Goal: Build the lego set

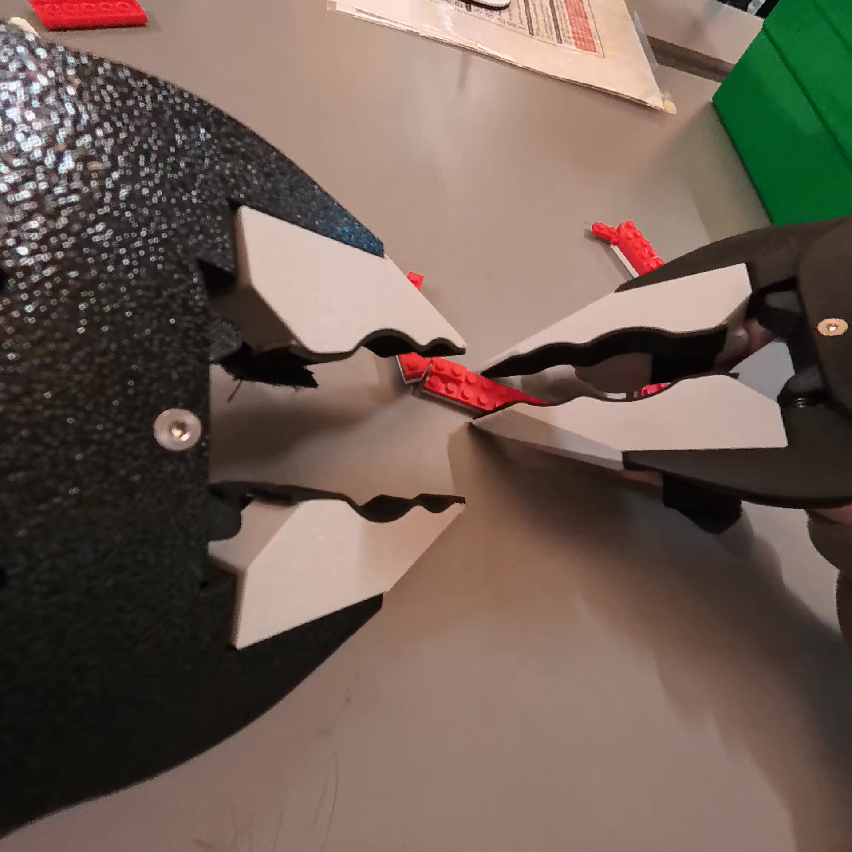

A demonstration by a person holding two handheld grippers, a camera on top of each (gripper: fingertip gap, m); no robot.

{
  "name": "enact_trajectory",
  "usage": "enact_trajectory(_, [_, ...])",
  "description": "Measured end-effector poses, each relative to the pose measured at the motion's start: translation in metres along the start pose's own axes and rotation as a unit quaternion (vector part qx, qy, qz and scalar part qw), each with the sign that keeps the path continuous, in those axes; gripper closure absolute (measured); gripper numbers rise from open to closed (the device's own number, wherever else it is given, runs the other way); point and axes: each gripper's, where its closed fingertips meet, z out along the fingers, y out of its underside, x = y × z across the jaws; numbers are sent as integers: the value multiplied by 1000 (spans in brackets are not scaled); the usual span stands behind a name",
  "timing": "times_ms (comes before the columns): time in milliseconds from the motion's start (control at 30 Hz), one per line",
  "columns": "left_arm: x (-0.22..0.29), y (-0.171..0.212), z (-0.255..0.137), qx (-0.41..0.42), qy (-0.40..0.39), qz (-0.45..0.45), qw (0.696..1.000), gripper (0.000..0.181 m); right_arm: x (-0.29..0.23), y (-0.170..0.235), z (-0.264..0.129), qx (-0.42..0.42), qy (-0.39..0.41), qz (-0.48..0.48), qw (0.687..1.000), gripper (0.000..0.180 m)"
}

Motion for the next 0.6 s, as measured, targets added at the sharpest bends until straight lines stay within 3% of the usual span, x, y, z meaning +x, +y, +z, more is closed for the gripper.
enact_trajectory(600, [2,3,2,-7,33,-50,998,127,0,0,0,6,-4,2,1000,164])
